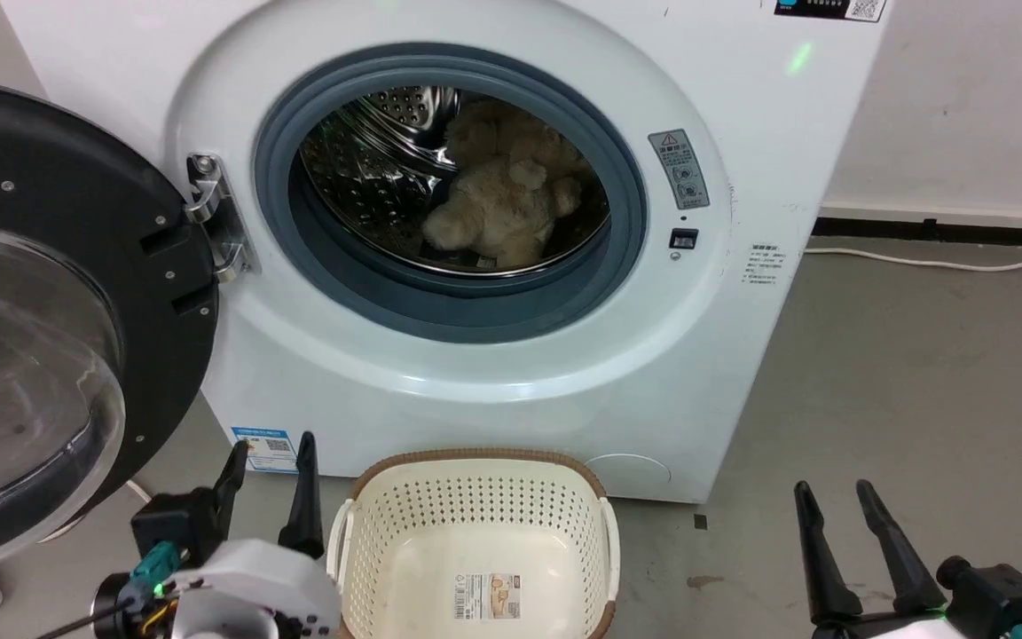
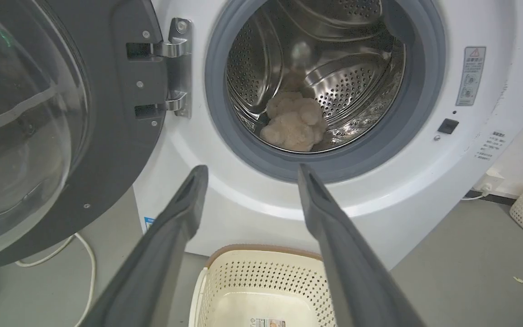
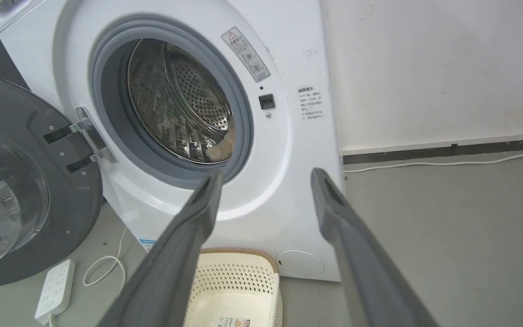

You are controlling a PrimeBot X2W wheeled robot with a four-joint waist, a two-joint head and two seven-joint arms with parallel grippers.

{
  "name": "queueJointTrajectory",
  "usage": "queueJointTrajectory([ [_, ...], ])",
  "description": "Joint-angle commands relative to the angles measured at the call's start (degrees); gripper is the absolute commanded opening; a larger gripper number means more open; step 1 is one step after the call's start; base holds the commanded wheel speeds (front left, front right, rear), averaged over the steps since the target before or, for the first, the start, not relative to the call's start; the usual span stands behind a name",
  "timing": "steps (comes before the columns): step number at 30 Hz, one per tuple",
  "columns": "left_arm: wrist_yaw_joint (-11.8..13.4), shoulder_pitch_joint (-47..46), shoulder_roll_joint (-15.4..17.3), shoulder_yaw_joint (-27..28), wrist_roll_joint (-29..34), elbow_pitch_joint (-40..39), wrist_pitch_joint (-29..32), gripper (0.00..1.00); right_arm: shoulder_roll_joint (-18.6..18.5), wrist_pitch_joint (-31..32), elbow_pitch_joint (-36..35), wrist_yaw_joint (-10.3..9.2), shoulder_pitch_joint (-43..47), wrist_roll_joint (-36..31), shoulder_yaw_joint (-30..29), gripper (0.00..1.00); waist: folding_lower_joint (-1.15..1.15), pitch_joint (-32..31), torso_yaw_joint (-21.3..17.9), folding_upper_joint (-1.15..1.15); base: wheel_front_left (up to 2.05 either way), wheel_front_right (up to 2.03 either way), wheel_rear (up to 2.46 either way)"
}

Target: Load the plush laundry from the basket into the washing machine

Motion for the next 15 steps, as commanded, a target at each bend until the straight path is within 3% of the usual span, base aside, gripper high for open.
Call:
queueJointTrajectory([
  [1,0.4,1.1,0.3,0.2,-0.1,-0.6,-0.2,1.0,0.0,-0.2,0.1,-0.04,1.1,-0.7,-0.3,1.0,0.0,0.0,0.0,0.0,0.0,0.0,0.0],
  [15,3.3,7.0,2.3,0.7,0.0,-6.5,0.9,1.0,0.0,0.1,0.8,-0.04,3.0,-5.2,-4.1,1.0,0.0,-0.7,0.3,0.0,0.0,0.0,0.0],
])
